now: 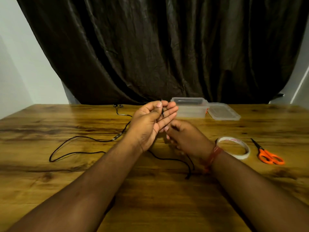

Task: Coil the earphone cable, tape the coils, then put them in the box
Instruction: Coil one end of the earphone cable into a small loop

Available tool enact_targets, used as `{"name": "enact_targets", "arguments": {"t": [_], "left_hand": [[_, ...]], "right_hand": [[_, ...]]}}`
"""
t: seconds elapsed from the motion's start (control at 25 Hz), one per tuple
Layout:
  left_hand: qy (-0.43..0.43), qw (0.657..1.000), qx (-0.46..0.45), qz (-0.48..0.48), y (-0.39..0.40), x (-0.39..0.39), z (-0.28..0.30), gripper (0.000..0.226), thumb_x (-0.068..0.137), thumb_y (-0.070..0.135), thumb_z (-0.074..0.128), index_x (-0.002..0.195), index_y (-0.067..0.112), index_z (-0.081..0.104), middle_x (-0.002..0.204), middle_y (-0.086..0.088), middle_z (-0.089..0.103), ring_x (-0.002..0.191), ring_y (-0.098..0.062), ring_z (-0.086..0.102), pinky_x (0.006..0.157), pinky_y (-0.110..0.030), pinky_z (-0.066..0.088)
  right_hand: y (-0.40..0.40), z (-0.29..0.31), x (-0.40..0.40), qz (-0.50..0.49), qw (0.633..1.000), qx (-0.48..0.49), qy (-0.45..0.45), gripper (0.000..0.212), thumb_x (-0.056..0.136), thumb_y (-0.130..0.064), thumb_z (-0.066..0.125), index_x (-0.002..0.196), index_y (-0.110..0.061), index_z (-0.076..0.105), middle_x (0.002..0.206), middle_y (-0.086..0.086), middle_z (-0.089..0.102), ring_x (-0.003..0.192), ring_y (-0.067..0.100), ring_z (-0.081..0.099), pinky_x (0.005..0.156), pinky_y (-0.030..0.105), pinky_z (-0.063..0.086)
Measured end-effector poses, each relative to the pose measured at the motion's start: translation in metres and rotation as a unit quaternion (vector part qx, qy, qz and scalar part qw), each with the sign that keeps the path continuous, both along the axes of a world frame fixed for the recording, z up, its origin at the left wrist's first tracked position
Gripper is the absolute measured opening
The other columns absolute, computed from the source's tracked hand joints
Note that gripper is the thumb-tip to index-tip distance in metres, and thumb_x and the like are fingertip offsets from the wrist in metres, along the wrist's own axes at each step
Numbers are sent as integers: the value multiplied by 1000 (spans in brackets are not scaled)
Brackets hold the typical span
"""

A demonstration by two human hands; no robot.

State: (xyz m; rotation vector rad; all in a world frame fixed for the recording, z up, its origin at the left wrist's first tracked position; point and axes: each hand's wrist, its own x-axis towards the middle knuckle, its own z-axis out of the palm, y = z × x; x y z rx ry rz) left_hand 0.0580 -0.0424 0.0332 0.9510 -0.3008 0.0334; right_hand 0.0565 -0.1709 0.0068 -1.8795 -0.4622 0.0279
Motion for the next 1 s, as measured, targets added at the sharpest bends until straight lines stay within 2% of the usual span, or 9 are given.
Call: {"name": "enact_targets", "arguments": {"t": [0.08, 0.12, 0.24, 0.32, 0.36, 0.48, 0.64, 0.84, 1.0], "left_hand": [[-24, 998, 49, 39, 1, 3, -4, 23, 103, 7, 38, 98, -1, 59, 97, -16, 72, 95, -25, 72, 89, -37, 57], [-36, 994, 87, 58, 1, 3, -6, 22, 103, 7, 39, 99, 0, 60, 98, -16, 72, 95, -23, 72, 89, -34, 57], [-61, 967, 224, 106, 5, 7, -12, 21, 102, 8, 43, 98, 6, 64, 96, -8, 73, 87, -12, 72, 78, -24, 58], [-68, 943, 304, 115, 7, 8, -15, 22, 101, 8, 45, 91, 10, 65, 80, 2, 72, 73, -4, 69, 68, -18, 54], [-58, 944, 312, 96, 6, 7, -16, 22, 101, 7, 44, 90, 8, 64, 75, 2, 71, 69, -4, 68, 66, -18, 54], [-23, 962, 272, -6, -2, 1, -18, 24, 103, 6, 38, 99, -2, 60, 81, -11, 70, 75, -18, 71, 75, -27, 59], [-39, 968, 237, -65, -9, -12, -12, 24, 102, 8, 39, 99, 0, 61, 80, -10, 70, 74, -20, 70, 75, -31, 59], [-20, 997, 73, -29, -10, -14, 1, 22, 100, 4, 39, 100, -1, 61, 78, -9, 72, 73, -19, 72, 73, -31, 61], [-8, 1000, 10, 23, -1, -5, 3, 22, 101, 3, 39, 100, -1, 60, 86, -14, 74, 85, -25, 73, 81, -36, 60]], "right_hand": [[-3, 6, 0, 1, 979, -173, -111, 19, 99, -17, 49, 87, -15, 65, 64, -11, 58, 50, 0, 49, 52, 24, 40], [-6, 11, -2, 15, 976, -191, -106, 19, 99, -18, 50, 89, -14, 66, 65, -12, 60, 49, 0, 50, 52, 25, 42], [-12, 28, -13, 69, 991, -115, 4, 20, 101, -18, 49, 94, -9, 65, 52, -19, 53, 41, 5, 42, 41, 26, 44], [-18, 39, -15, 50, 995, -88, -19, 20, 101, -17, 48, 94, -8, 64, 46, -24, 50, 39, 4, 43, 41, 19, 40], [-21, 43, -13, 14, 993, -93, -75, 18, 100, -17, 50, 93, -10, 65, 50, -26, 55, 43, 3, 49, 44, 13, 38], [-31, 44, 0, -132, 958, -113, -228, 14, 97, -24, 55, 89, -25, 66, 75, -15, 63, 75, -3, 57, 61, 12, 40], [-41, 29, 16, -205, 944, -52, -253, 10, 94, -28, 58, 86, -29, 63, 75, -16, 60, 75, -3, 56, 64, 14, 41], [-29, 4, 22, -102, 969, -101, -199, 15, 95, -21, 51, 88, -22, 65, 84, -6, 69, 79, 10, 62, 75, 35, 51], [-13, -4, 9, -18, 923, -279, -264, 25, 100, -34, 40, 88, -21, 58, 85, -1, 66, 75, 15, 60, 70, 39, 48]]}}
